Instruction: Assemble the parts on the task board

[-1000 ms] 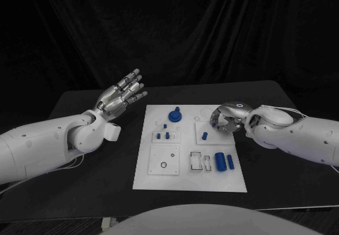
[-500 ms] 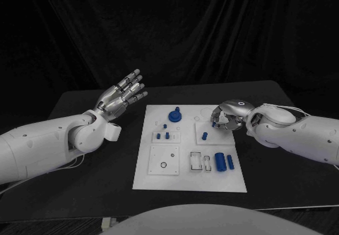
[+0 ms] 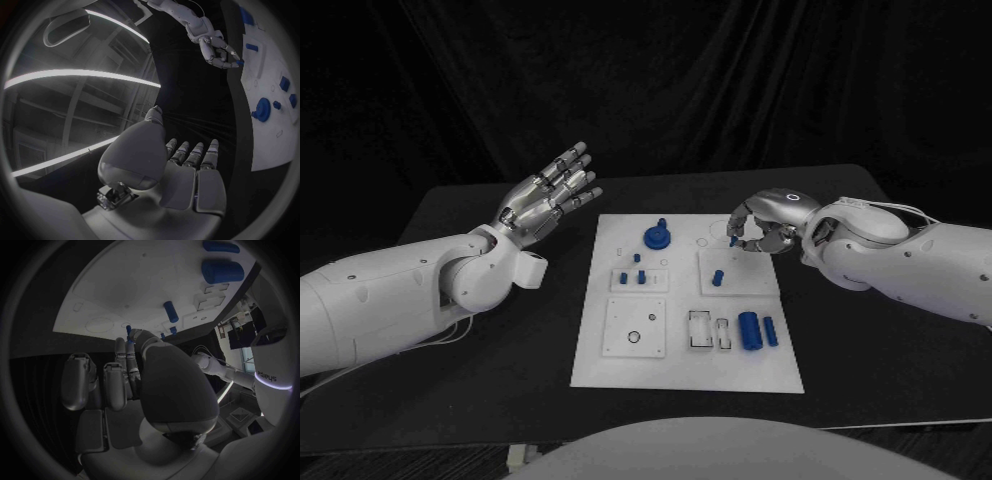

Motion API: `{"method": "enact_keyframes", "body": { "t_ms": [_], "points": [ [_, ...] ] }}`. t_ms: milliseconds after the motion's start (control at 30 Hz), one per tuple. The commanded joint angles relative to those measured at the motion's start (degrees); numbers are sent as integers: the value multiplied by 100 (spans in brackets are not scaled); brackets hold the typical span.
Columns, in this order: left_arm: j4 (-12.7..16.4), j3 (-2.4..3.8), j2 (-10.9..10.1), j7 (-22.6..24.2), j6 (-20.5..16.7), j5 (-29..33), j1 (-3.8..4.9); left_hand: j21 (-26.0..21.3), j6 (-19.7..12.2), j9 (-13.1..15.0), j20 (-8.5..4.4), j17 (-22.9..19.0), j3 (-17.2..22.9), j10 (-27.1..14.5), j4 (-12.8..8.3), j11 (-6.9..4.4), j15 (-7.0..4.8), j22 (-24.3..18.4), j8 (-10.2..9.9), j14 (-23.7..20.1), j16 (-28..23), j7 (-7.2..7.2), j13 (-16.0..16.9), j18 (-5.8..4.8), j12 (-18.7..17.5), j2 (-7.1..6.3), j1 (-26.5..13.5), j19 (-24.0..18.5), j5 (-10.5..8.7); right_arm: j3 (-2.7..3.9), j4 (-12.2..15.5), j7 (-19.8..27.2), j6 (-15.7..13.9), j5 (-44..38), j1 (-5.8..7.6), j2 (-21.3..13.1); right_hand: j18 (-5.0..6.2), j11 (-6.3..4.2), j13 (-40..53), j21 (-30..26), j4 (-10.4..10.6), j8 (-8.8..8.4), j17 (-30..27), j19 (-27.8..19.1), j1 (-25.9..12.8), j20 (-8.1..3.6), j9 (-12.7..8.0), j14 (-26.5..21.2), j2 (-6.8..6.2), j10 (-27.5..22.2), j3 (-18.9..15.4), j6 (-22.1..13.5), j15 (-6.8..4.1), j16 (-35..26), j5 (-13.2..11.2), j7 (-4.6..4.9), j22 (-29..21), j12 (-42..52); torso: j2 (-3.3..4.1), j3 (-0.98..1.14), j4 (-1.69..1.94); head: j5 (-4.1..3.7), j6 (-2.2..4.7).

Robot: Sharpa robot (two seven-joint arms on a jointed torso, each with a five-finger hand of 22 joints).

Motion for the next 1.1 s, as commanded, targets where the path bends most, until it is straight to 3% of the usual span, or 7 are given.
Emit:
{"method": "enact_keyframes", "body": {
  "t_ms": [33,400,800,1100],
  "points": [
    [7,7,7,273,100,42,-8,32,5,6,-2,9,43,2,-4,24,56,6,24,-2,39,52,6,-37,36,12,66,38,35,1,65,-59,-62,5,37,-33,18,4,5,-1,-21,81,314,4,10,-55,73,240,44,73,8,70,-31,-26,37,-2,1010,30,0,0,2,18,0],
    [-10,7,16,239,124,42,-11,37,19,8,-1,18,39,4,-2,36,84,19,26,17,67,80,9,-63,48,17,102,50,41,1,475,-39,-93,19,216,-89,12,-26,-13,23,-57,203,313,17,46,-71,176,245,52,245,56,163,-49,-27,30,-7,1019,43,-7,0,1,57,0],
    [16,7,-21,225,108,41,-12,43,41,12,0,29,33,11,-2,54,106,29,31,40,100,108,14,-97,75,17,143,62,47,0,1054,-101,66,23,249,68,12,-29,-19,22,-60,217,297,17,48,-74,189,240,55,265,62,172,-53,-37,18,-6,1019,39,-2,-1,5,226,0],
    [24,6,-28,239,94,-45,-14,45,45,13,0,31,32,13,-1,63,114,30,32,45,108,114,15,-108,81,20,154,66,51,0,1209,-179,415,23,204,361,21,-11,-47,-25,-63,193,252,-3,51,-73,197,224,64,252,91,109,-43,-64,-9,16,1005,-9,3,-2,10,368,0]
  ]
}}
